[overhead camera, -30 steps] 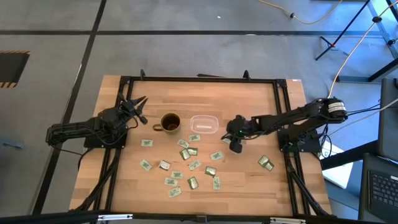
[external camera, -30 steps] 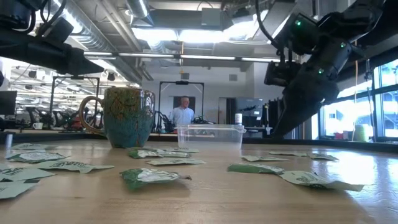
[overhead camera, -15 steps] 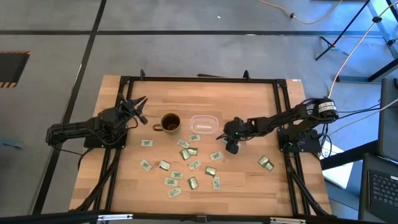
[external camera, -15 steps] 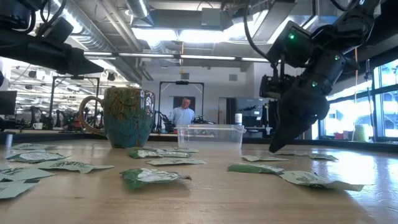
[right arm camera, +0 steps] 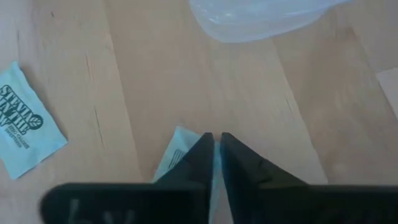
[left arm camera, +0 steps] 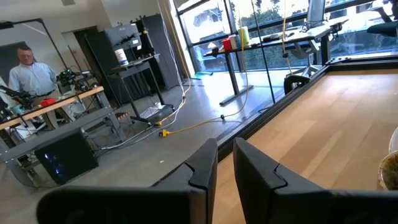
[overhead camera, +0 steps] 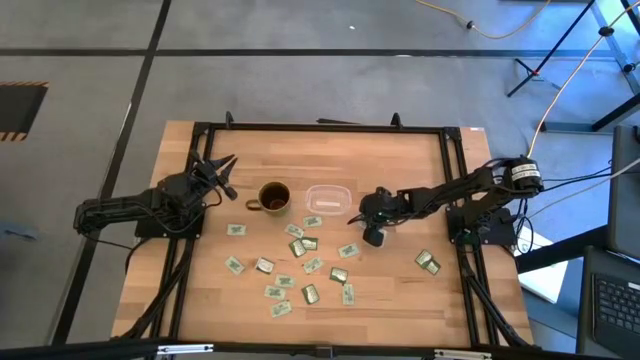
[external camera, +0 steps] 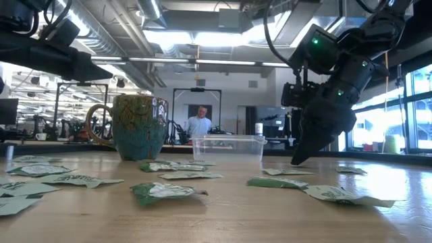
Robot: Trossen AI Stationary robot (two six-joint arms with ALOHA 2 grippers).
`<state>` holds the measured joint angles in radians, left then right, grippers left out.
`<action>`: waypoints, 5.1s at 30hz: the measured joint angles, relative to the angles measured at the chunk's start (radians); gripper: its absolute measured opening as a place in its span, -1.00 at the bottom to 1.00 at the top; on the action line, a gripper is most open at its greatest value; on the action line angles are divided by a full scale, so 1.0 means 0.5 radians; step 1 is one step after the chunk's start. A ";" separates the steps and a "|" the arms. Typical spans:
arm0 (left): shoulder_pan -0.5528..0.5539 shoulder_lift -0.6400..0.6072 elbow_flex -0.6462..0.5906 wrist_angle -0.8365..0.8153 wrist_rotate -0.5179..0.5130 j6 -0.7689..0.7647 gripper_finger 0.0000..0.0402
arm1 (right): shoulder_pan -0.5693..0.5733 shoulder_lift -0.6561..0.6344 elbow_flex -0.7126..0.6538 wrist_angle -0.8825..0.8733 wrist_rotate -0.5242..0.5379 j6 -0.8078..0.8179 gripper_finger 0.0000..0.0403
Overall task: Pick and place items into bin
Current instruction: Put the light green stevia pack into the transparent bin
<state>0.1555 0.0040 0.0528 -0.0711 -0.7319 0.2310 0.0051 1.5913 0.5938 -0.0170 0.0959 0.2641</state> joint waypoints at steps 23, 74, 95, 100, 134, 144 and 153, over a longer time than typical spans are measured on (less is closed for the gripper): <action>0.000 0.001 0.000 -0.001 0.000 0.000 -0.76 | 0.003 -0.135 -0.012 0.014 -0.037 0.046 -0.99; 0.000 0.000 0.000 0.000 0.000 -0.001 -0.75 | -0.199 0.423 0.637 0.264 0.324 -0.434 -0.79; -0.001 0.000 0.000 0.000 0.000 -0.001 -0.76 | 0.350 -0.273 0.603 -0.939 -0.234 -0.162 -0.52; 0.000 0.001 0.000 0.000 -0.003 -0.001 -0.76 | 0.499 -0.253 0.480 -0.951 -0.112 -0.223 -0.55; 0.000 0.001 0.000 -0.001 -0.002 0.000 -0.77 | 0.530 -0.248 -0.125 -0.280 0.046 -0.247 -0.69; 0.000 0.000 0.000 -0.001 -0.001 0.000 -0.77 | 0.530 -0.247 -0.142 -0.266 0.054 -0.227 -0.98; 0.000 0.000 0.000 -0.001 -0.001 -0.001 -0.77 | 0.517 -0.262 -0.055 -0.150 0.017 -0.294 -0.98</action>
<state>0.1554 0.0040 0.0528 -0.0715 -0.7322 0.2306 0.2637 1.4604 0.5661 -0.0922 0.1044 0.1172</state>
